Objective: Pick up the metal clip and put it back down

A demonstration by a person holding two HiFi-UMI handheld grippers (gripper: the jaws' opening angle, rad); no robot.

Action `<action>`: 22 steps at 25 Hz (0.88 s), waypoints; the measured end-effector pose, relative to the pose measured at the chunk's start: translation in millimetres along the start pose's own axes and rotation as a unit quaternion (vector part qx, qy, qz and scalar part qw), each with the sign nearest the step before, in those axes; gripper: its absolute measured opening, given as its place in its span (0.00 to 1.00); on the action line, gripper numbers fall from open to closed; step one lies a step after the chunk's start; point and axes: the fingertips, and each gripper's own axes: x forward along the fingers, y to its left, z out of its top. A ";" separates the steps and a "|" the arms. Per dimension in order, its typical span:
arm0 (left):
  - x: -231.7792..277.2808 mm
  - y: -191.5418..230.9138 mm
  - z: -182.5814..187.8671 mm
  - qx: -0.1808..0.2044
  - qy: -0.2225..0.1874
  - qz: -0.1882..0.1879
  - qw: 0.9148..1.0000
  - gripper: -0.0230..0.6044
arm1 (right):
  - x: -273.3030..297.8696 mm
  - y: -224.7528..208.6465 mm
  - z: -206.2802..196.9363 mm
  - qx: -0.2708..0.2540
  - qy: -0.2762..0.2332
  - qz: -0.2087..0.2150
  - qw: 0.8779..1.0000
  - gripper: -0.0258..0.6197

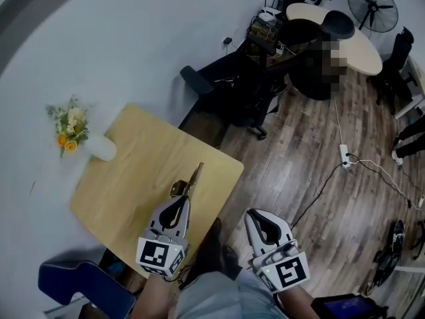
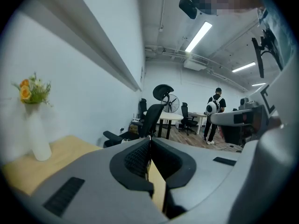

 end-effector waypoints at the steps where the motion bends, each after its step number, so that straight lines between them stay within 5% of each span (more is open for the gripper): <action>1: 13.2 6.2 -11.2 -0.006 0.008 -0.006 1.000 0.07 | 7.5 -7.8 -7.5 0.004 0.008 -0.008 1.000 0.12; 14: 114.9 41.8 -123.0 -0.061 0.111 -0.049 0.991 0.07 | 47.8 -70.6 -77.1 0.051 0.093 -0.071 0.992 0.12; 22: 121.2 47.9 -136.8 -0.081 0.109 -0.039 0.990 0.07 | 48.5 -81.4 -87.2 0.056 0.101 -0.073 0.991 0.12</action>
